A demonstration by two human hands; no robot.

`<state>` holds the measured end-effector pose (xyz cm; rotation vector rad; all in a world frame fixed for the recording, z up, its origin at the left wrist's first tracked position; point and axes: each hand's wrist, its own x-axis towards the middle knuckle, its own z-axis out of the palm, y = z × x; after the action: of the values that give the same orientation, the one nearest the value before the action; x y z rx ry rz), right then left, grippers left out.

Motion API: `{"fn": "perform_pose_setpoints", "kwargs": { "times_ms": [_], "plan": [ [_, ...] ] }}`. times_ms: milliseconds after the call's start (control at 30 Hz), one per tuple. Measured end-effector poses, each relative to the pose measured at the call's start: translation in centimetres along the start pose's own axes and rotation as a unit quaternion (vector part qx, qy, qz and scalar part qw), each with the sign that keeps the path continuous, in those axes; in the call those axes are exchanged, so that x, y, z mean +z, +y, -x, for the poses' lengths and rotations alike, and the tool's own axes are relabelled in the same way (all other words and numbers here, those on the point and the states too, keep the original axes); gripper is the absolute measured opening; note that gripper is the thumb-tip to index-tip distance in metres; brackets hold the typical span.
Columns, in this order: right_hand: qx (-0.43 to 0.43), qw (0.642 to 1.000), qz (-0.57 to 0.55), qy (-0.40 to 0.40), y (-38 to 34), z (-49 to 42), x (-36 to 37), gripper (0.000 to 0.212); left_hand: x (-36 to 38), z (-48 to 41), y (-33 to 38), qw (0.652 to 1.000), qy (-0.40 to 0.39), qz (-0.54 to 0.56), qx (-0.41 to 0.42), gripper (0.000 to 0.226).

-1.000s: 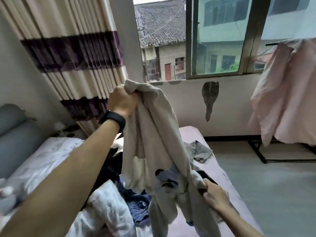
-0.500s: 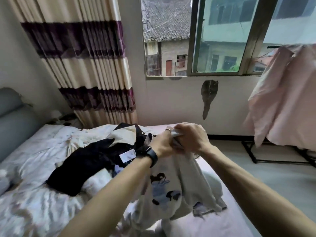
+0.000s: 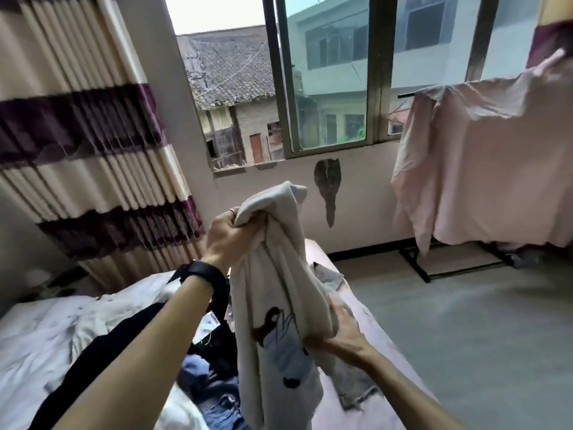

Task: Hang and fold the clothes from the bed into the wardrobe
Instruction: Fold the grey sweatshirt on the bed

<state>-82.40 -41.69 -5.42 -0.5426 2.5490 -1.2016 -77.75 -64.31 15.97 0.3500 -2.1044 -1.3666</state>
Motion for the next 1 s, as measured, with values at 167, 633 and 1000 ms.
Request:
{"fn": "perform_pose_setpoints", "kwargs": {
  "times_ms": [167, 633, 1000],
  "plan": [
    [0.001, 0.989, -0.145, -0.005, -1.1, -2.7, -1.1, 0.116, -4.3, 0.5, -0.2, 0.997, -0.007, 0.078, -0.026, 0.009],
    [-0.128, 0.961, 0.127, -0.208, -11.7, -7.2, 4.9, 0.093, -13.3, 5.3, -1.5, 0.992, 0.073, 0.057, -0.086, 0.01],
    [-0.134, 0.985, 0.098, 0.042, -15.2, -8.3, 5.8, 0.02, -23.6, 5.6, -4.9, 0.972, 0.031, -0.139, -0.188, 0.014]
  ]
}}
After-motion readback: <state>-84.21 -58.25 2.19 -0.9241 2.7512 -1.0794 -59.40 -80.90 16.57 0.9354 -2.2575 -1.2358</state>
